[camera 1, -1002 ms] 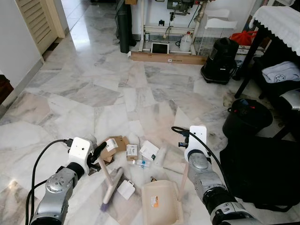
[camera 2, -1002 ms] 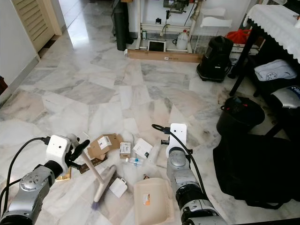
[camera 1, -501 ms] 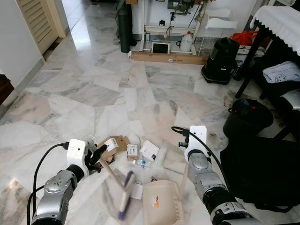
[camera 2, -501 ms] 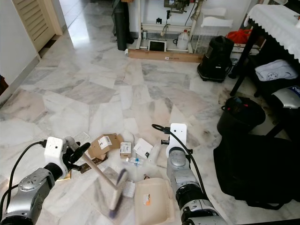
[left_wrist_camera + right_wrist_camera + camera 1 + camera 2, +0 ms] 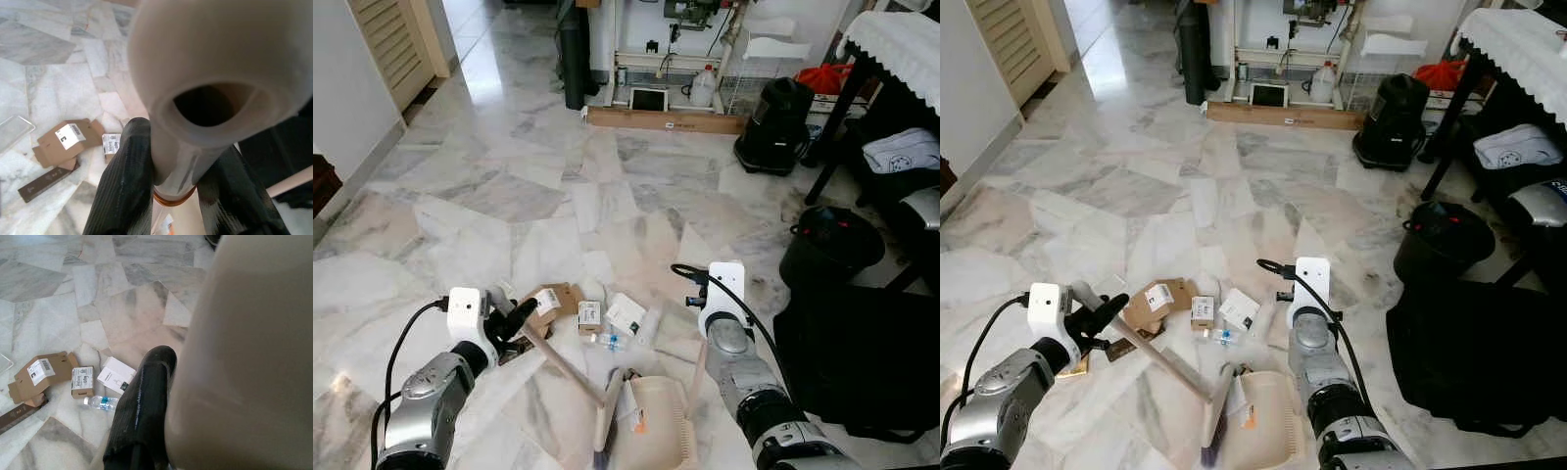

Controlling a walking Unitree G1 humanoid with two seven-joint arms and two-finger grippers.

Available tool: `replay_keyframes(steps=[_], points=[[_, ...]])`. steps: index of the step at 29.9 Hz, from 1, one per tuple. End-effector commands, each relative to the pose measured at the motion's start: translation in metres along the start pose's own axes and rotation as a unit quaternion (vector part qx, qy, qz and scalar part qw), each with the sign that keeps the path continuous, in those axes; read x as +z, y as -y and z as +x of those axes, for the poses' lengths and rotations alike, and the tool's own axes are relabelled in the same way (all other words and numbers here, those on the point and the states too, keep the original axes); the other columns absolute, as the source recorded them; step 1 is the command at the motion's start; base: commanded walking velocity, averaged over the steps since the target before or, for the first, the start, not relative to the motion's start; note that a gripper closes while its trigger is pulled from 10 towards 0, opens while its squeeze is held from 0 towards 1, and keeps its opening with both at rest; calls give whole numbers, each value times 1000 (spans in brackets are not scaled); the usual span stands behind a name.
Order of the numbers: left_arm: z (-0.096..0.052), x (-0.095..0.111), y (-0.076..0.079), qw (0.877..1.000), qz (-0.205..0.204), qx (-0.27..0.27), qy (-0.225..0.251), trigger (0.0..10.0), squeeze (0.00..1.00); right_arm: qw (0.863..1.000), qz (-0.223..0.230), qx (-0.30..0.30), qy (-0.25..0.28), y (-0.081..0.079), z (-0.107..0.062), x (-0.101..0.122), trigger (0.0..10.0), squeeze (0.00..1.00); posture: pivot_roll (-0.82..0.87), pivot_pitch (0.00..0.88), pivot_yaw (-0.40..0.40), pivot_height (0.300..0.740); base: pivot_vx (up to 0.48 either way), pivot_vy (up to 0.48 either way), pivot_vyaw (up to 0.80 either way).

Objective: Sweep floor

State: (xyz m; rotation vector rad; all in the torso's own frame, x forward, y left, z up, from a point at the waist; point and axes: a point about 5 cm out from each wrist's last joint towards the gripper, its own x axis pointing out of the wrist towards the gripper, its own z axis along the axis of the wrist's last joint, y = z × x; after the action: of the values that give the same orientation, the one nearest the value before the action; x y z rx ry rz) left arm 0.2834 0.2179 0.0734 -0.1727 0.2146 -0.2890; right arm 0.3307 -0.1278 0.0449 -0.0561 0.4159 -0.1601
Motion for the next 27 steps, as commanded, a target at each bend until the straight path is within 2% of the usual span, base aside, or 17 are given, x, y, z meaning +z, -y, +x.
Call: replay_keyframes(steps=[1, 8, 14, 17, 19, 27], points=[[6, 16, 12, 999, -23, -38, 31, 10000, 0, 999, -4, 4, -43, -1, -2, -19, 10000, 0, 26, 68, -55, 740, 0, 0, 0], [4, 25, 20, 996, -20, -80, 33, 10000, 0, 999, -4, 5, -45, -1, -2, -19, 10000, 0, 33, 72, -57, 740, 0, 0, 0], [5, 33, 19, 997, 9, -69, 44, 10000, 0, 999, -2, 7, -44, -2, -2, -18, 10000, 0, 33, 73, -57, 740, 0, 0, 0], [5, 43, 20, 996, 29, -60, 64, 10000, 0, 999, -1, 8, -42, -2, -2, -18, 10000, 0, 35, 75, -58, 740, 0, 0, 0], [6, 58, 20, 993, 55, -39, 95, 10000, 0, 999, 2, 10, -35, -2, -2, -16, 10000, 0, 35, 75, -58, 740, 0, 0, 0], [7, 85, 21, 985, 64, -19, 161, 10000, 0, 1000, 9, 15, -21, -2, -2, -12, 10000, 0, 36, 76, -58, 740, 0, 0, 0]])
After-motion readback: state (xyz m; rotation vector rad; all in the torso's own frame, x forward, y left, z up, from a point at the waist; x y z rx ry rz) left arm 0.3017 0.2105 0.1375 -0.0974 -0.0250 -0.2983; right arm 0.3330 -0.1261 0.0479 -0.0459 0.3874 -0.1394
